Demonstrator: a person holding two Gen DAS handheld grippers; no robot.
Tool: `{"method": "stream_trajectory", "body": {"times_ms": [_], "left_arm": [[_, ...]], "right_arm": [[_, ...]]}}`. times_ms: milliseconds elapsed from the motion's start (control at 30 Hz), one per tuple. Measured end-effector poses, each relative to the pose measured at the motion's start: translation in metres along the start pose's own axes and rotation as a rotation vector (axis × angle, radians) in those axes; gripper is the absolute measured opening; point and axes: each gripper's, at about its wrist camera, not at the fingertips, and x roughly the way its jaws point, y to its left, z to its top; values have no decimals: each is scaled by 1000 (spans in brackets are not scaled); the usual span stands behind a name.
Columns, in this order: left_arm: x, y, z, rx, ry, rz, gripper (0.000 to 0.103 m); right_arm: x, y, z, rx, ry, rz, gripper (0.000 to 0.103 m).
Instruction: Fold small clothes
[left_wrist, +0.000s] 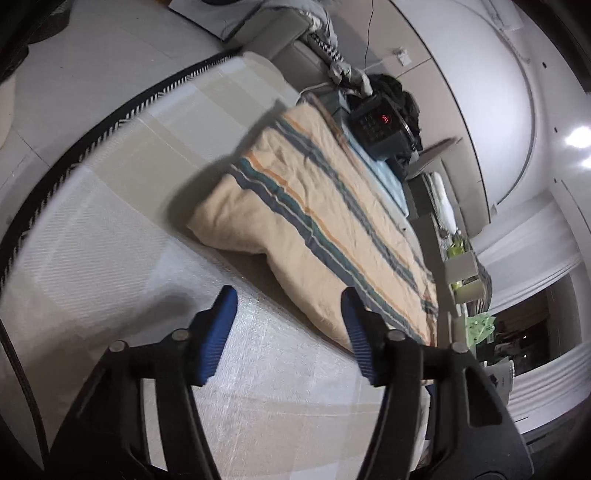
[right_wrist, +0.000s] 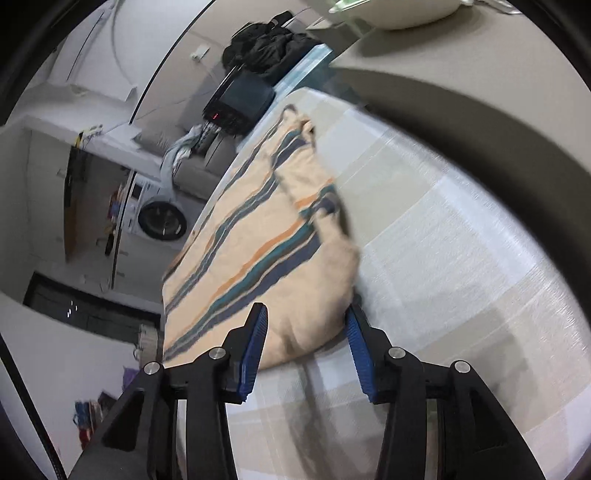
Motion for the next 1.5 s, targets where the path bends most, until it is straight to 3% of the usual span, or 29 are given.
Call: {"method": "stream_trajectory", "body": {"times_ms": [67, 133, 300, 333, 400, 467, 500, 600, 700, 867, 1200, 1333, 1400, 1433, 1500], "left_arm": [[19, 5, 3, -53, 40, -10, 54], [33, 6, 10, -91, 36, -40, 56], [52, 0, 33, -140, 4, -22, 55], [55, 0, 36, -146, -2, -20, 51], [58, -4, 38, -128, -30, 0, 25], [56, -8, 35, -93, -67, 21, 13], [56, -9, 34, -88, -76, 22, 11], [47, -9, 30, -77, -96, 28, 8], [31, -10, 19, -48, -104, 21, 7], [-5, -12, -9, 0, -113, 17, 7], [-89, 19, -107, 102, 11, 45, 7], [-103, 25, -136, 168, 89, 95, 11], [-116, 26, -140, 189, 69, 94, 14], [-126, 24, -140, 210, 37, 112, 16], [-138, 19, -140, 239, -10, 142, 28]], "right_arm": [[7, 6, -4, -20, 12, -2, 45], [18, 7, -1, -9, 17, -18, 45], [31, 9, 13, 35, -29, -9, 45], [33, 10, 14, 41, -31, -8, 45], [36, 13, 17, 45, -38, -14, 45], [38, 16, 21, 43, -55, -43, 40], [39, 18, 23, 34, -68, -82, 31], [44, 19, 28, 16, -80, -118, 22], [42, 25, 25, -35, -85, -151, 17], [24, 24, 13, -91, -68, -128, 15], [-38, -15, -57, -190, 25, -92, 16], [-55, -11, -72, -270, 24, -175, 31], [-70, -1, -71, -327, -20, -202, 33], [-79, 2, -69, -349, -59, -216, 40], [-94, 3, -66, -374, -127, -223, 47]]}}
